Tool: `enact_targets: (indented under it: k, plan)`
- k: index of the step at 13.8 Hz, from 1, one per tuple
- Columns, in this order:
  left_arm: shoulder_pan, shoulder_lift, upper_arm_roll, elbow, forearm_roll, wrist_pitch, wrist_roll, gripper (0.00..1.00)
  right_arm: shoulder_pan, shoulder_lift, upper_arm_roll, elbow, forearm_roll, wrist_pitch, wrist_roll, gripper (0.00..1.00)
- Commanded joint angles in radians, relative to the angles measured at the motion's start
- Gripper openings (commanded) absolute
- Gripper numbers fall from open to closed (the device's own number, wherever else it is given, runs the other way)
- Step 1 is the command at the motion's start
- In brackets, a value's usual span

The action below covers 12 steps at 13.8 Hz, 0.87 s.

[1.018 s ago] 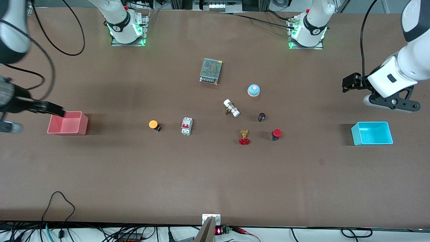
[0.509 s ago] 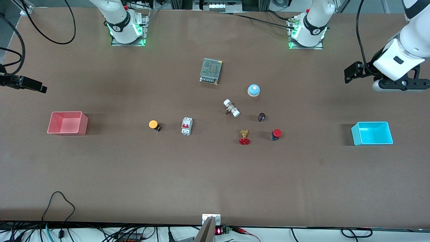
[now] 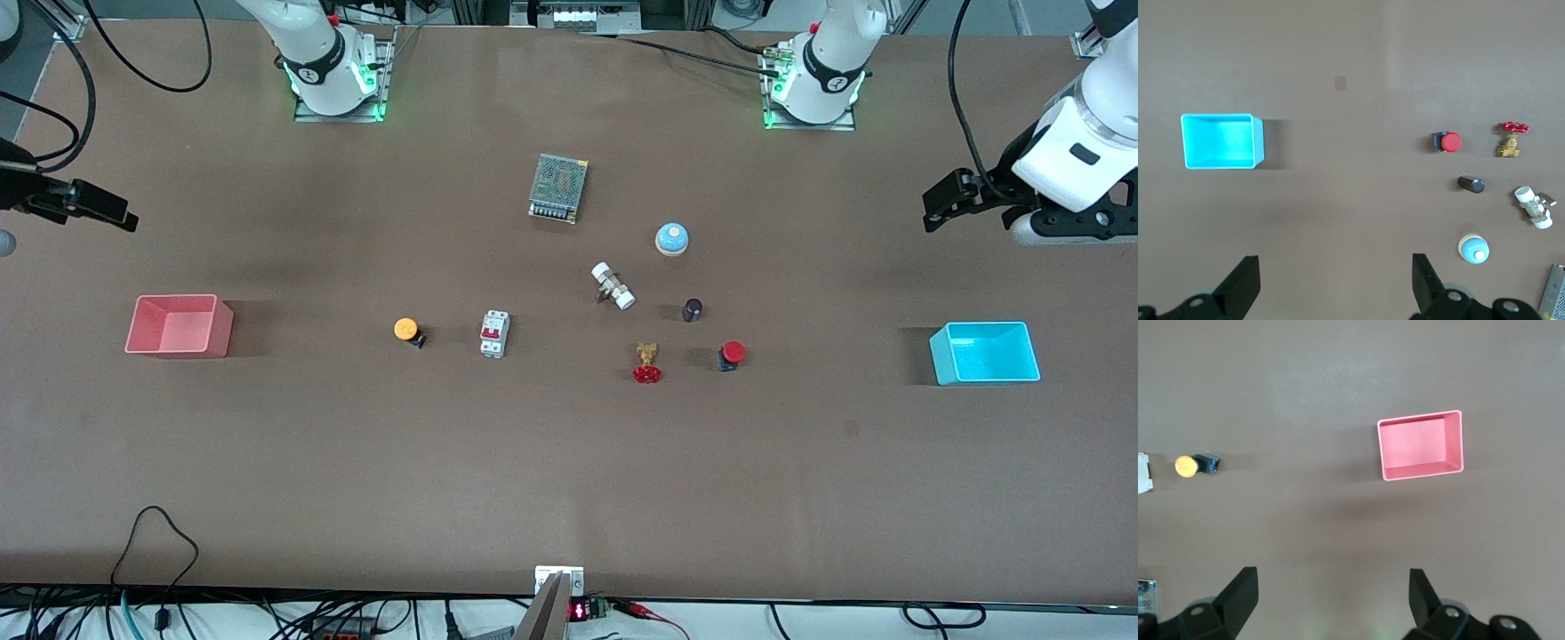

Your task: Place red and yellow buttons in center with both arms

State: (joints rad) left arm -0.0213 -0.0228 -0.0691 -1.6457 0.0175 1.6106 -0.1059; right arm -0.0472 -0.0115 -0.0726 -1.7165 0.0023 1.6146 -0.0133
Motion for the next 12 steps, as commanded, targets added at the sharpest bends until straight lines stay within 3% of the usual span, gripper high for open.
enact_targets:
  k: [1,12]
  plan:
    - [0.012,-0.005,-0.006,0.015,-0.024,-0.009,0.051,1.00,0.000,-0.057,0.004,-0.054,-0.016,0.008,-0.020,1.00]
    - [0.012,0.000,0.002,0.033,-0.022,-0.011,0.094,1.00,0.006,-0.073,0.005,-0.043,-0.015,0.016,-0.014,1.00]
